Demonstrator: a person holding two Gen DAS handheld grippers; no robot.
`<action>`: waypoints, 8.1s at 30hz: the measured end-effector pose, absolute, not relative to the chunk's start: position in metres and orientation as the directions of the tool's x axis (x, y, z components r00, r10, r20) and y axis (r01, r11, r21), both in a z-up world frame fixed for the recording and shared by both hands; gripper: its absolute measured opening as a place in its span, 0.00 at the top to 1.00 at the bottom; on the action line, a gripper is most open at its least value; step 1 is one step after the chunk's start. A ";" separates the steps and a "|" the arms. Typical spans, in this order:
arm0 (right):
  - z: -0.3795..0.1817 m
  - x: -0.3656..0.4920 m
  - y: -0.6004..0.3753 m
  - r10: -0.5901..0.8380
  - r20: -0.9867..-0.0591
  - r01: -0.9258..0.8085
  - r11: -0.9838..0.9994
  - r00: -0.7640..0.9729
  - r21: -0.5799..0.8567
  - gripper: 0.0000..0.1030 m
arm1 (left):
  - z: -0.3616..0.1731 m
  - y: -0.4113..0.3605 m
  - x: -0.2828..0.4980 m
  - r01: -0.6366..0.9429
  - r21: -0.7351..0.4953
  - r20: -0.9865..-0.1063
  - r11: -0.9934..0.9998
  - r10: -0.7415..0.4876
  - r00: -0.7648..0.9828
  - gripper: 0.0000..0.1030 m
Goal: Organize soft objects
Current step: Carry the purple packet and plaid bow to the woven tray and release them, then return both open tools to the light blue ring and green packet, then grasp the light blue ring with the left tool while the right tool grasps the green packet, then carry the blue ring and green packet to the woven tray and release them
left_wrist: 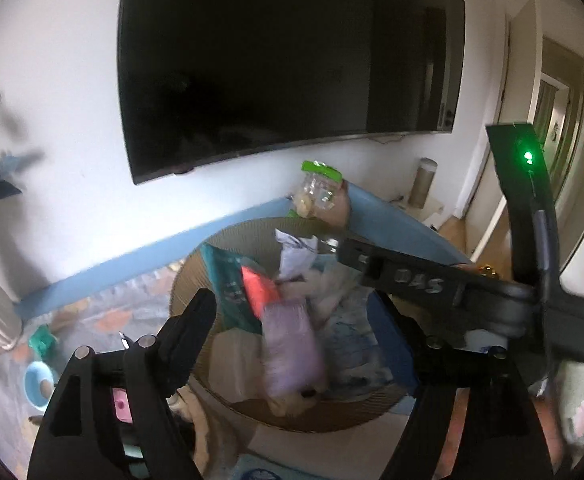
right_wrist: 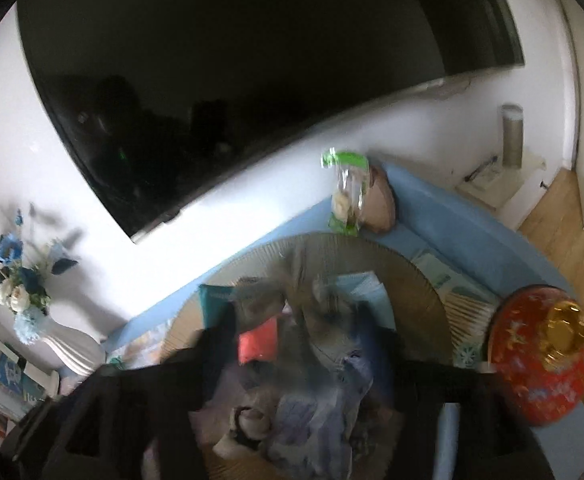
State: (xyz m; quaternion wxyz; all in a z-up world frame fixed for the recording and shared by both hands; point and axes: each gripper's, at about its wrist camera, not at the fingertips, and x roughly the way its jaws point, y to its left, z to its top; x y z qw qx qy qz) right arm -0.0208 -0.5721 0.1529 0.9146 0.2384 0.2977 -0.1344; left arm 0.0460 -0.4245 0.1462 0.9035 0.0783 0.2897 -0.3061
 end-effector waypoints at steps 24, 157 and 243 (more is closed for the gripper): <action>0.186 -0.134 -0.481 -0.020 -0.526 0.245 0.899 0.850 0.362 0.28 | 0.179 -0.222 -0.011 0.443 -0.163 -0.498 0.882 -0.461 0.735 0.26; 0.055 0.012 -0.209 0.015 -0.776 -0.039 0.999 0.631 -0.012 0.62 | 0.044 -0.129 -0.015 0.466 -0.054 -0.724 0.883 -0.356 0.590 0.51; 0.175 -0.032 -0.552 -0.149 -0.606 0.361 0.900 0.781 0.244 0.21 | 0.148 -0.406 0.012 0.664 -0.019 -0.510 0.748 -0.578 0.637 0.18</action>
